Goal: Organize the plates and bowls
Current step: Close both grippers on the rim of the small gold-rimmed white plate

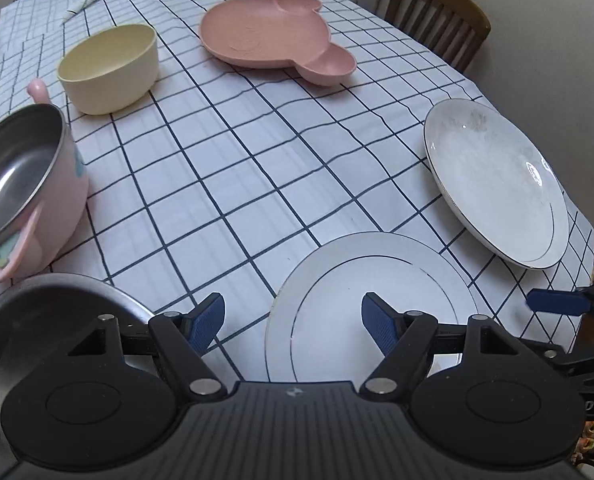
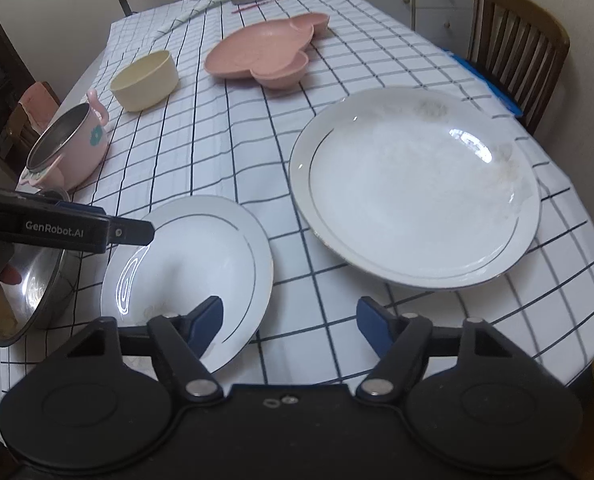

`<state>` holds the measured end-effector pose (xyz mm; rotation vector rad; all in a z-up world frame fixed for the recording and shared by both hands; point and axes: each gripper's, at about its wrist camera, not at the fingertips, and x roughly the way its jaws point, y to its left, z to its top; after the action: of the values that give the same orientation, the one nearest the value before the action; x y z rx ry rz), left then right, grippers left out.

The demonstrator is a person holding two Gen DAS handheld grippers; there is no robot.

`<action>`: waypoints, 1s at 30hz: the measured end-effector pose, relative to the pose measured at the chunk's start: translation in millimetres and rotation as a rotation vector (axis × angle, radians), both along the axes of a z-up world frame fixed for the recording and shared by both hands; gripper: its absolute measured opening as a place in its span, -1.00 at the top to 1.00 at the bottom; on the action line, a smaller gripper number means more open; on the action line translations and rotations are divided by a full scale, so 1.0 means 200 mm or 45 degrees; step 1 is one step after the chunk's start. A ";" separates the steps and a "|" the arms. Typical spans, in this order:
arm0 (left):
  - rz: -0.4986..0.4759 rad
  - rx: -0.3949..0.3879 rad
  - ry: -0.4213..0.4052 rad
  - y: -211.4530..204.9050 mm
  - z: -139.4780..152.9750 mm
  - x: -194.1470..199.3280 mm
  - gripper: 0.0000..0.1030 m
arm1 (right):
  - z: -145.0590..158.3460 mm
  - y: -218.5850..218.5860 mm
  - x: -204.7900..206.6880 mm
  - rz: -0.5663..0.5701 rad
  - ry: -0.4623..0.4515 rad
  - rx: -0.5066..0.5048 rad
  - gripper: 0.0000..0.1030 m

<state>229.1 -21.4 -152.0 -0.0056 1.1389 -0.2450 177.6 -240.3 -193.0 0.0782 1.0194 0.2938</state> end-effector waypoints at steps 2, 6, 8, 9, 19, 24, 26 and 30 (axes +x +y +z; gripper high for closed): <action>-0.016 0.012 0.013 -0.01 -0.01 0.01 -0.44 | -0.02 0.01 0.01 0.005 0.023 0.008 -0.29; -0.034 0.003 0.054 -0.01 -0.04 0.06 -0.10 | -0.04 0.04 0.02 0.026 0.049 0.034 -0.08; -0.042 0.002 0.061 0.00 -0.05 0.07 0.00 | -0.05 0.05 0.02 0.034 0.061 0.046 0.01; -0.048 0.002 0.064 0.00 -0.05 0.07 0.02 | -0.05 0.05 0.02 0.039 0.065 0.050 0.05; -0.093 -0.028 0.108 0.04 -0.05 0.11 0.40 | -0.07 0.07 0.05 0.040 0.135 0.119 0.45; -0.103 -0.066 0.130 0.09 -0.05 0.12 0.45 | -0.09 0.06 0.07 0.013 0.165 0.144 0.57; -0.096 -0.084 0.142 0.10 -0.05 0.13 0.45 | -0.10 0.04 0.07 0.001 0.181 0.164 0.63; -0.089 -0.104 0.159 0.12 -0.05 0.15 0.48 | -0.12 0.00 0.09 -0.028 0.210 0.208 0.78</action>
<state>258.7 3.0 -162.3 -0.0538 1.2538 -0.3573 196.1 -239.3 -216.9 0.2648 1.1558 0.3551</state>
